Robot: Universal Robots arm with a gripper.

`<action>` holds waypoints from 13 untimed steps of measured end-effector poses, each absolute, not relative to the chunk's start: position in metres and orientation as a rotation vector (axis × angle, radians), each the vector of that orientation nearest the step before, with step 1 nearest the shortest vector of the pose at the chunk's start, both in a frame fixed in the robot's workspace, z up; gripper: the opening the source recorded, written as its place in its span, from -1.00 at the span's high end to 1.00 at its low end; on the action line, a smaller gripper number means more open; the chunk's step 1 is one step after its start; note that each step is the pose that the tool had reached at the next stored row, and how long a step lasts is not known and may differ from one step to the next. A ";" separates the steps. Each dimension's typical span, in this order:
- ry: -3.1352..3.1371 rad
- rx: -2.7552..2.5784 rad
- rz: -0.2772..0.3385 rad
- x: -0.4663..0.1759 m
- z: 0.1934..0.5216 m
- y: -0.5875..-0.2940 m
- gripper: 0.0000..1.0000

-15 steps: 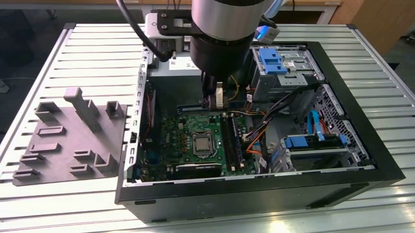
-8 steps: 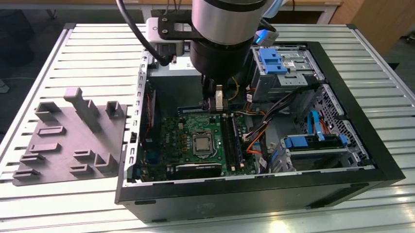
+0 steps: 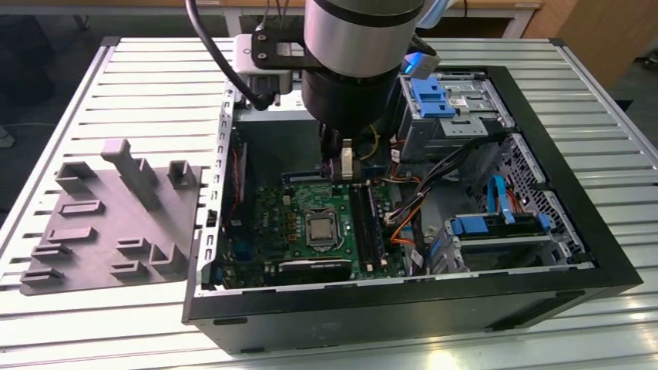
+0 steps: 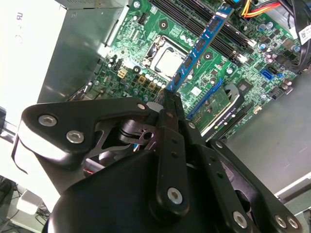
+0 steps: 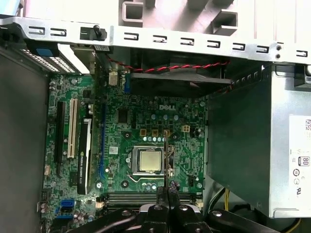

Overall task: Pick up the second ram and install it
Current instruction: 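Pick up the second ram and move it above second insertion slot, then insert the second ram into the second slot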

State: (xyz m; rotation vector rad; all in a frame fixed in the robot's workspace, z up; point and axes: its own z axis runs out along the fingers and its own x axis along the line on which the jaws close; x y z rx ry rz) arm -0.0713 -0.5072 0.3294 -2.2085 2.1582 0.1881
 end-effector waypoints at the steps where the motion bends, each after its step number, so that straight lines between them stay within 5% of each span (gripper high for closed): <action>1: 2.158 -2.208 0.188 -0.071 0.329 -0.507 0.76; 13: 2.159 -2.208 0.187 -0.071 0.329 -0.507 0.76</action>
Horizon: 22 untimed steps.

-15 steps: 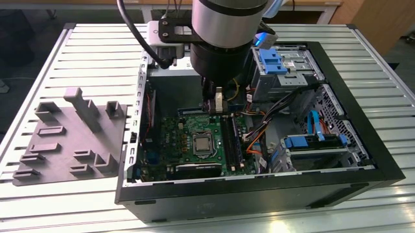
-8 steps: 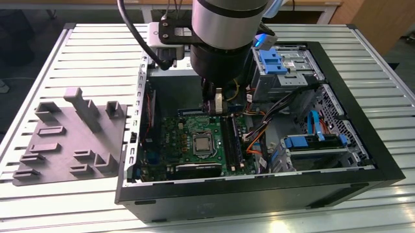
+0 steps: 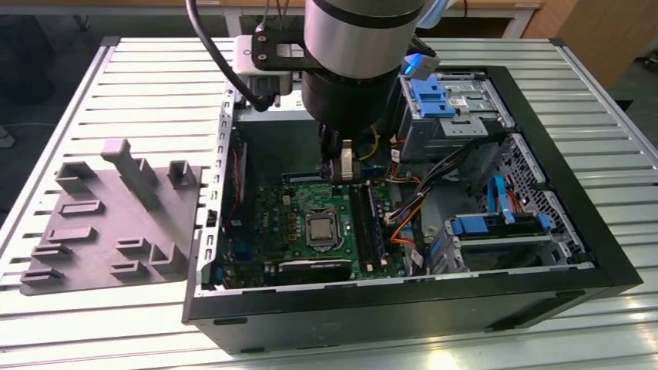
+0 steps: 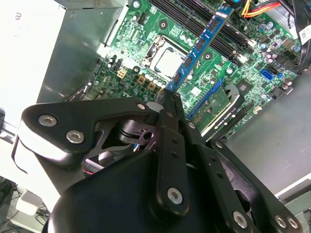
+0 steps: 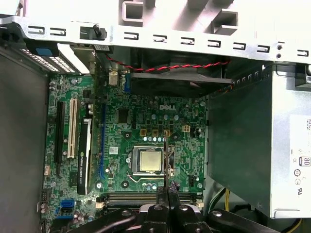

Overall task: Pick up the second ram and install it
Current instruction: 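Insert the second ram into the second slot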

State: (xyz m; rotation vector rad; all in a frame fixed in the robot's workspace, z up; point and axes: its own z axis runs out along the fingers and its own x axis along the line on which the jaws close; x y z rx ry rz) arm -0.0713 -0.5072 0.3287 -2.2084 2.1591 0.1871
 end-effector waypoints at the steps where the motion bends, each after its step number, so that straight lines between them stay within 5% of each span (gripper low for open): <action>1: 2.159 -2.208 0.187 -0.071 0.329 -0.507 0.76; 22: 2.346 -1.995 0.176 -0.071 0.329 -0.507 0.76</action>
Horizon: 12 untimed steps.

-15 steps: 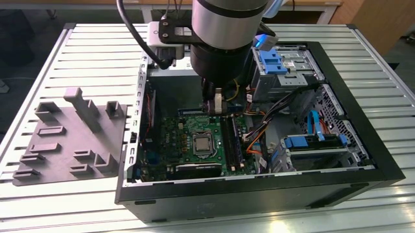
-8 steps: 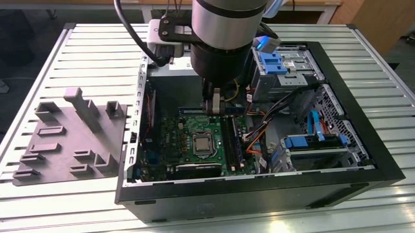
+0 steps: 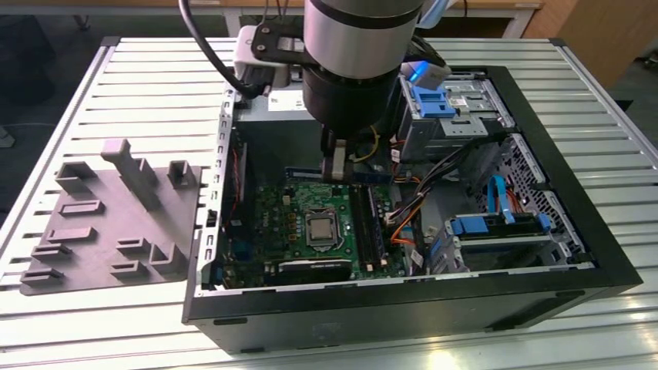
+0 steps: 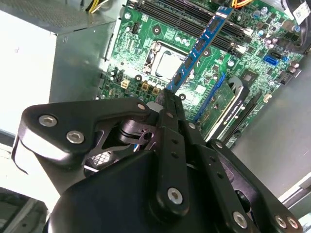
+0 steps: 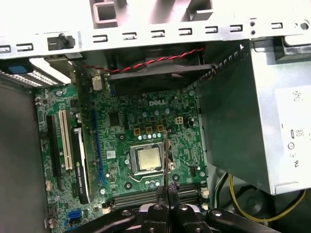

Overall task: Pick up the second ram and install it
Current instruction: 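Insert the second ram into the second slot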

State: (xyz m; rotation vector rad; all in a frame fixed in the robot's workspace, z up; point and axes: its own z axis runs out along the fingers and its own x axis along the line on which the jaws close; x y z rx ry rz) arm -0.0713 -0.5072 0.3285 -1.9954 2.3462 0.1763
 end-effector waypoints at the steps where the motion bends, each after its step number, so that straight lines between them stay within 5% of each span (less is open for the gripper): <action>1: 2.354 -1.986 0.176 -0.071 0.329 -0.507 0.76; 12: 2.433 -1.881 0.172 -0.071 0.328 -0.507 0.76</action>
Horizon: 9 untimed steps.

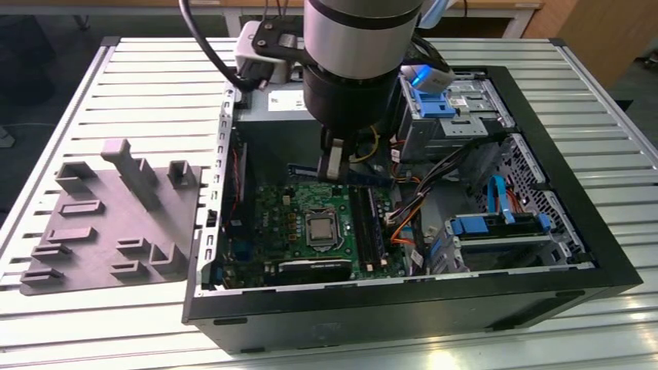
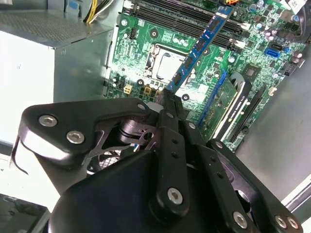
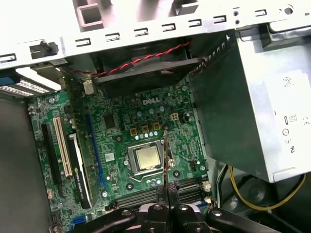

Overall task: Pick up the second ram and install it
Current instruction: 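Insert the second ram into the second slot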

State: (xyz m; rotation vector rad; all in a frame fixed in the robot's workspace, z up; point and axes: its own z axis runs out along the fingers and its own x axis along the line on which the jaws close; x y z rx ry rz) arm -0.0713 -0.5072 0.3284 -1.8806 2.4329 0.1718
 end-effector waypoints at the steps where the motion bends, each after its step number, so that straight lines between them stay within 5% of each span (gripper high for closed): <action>1: 2.440 -1.870 0.171 -0.071 0.328 -0.507 0.76; 9: 2.488 -1.802 0.169 -0.071 0.328 -0.507 0.76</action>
